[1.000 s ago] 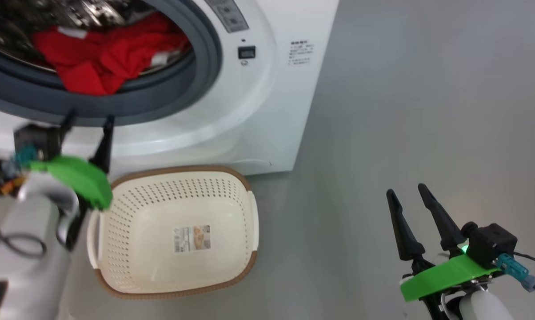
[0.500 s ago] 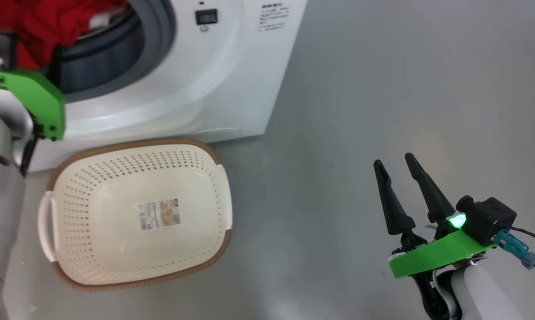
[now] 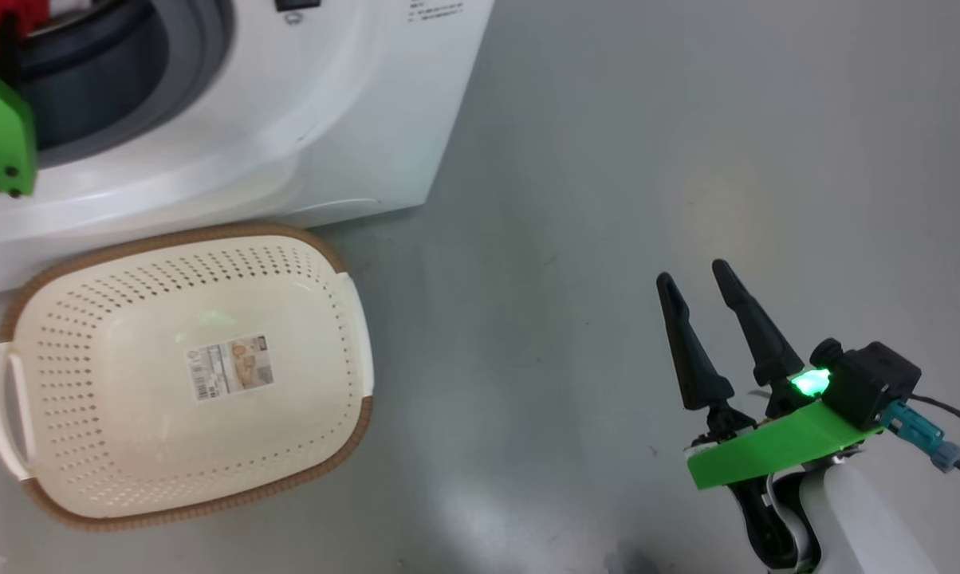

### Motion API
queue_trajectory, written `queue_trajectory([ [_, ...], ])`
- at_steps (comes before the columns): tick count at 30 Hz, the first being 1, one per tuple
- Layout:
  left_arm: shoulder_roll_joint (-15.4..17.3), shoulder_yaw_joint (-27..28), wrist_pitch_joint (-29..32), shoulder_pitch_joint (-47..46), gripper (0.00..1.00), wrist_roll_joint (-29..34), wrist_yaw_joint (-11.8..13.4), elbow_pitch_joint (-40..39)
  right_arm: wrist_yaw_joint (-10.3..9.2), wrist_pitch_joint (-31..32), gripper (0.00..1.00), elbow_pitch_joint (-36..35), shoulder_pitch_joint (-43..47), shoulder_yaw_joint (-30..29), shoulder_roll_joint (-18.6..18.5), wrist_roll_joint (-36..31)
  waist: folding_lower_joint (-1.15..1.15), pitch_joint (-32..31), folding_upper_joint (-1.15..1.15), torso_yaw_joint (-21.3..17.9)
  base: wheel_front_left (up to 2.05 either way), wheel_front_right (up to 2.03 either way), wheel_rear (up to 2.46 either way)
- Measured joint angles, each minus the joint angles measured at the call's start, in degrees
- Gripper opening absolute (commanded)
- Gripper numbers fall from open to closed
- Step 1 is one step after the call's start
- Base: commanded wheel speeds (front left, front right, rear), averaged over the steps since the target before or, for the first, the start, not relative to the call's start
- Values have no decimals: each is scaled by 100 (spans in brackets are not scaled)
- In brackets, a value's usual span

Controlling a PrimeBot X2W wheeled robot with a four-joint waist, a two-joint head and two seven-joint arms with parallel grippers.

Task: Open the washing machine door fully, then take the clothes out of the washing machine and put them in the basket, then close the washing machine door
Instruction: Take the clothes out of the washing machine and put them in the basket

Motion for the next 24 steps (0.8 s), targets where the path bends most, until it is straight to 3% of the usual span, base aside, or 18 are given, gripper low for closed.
queue_trajectory([
  [12, 174, -109, -40, -192, 100, 37, -1, 131, 0, 0, 100, -40, -79, 91, 1, 49, 0, 200, 0, -243, 0, 0, 0],
  [13, 180, -114, -38, -192, 65, 37, -1, 135, 0, 0, 100, -40, -79, 105, 1, 51, 0, 204, 0, -254, 0, 0, 0],
  [16, 183, -135, -31, -192, 5, 14, -3, 152, 0, 0, 100, -43, -79, 126, 1, 49, 0, 198, 0, -275, 0, 0, 0],
  [18, 181, -142, -31, -192, 0, -15, -9, 158, 0, 0, 100, -44, -79, 126, 1, 49, 0, 185, 0, -278, 0, 0, 0],
  [24, 170, -144, -51, -186, 0, -132, -13, 171, 0, 0, 100, -45, -77, 86, 1, 47, 0, 127, 0, -232, 0, 0, 0],
])
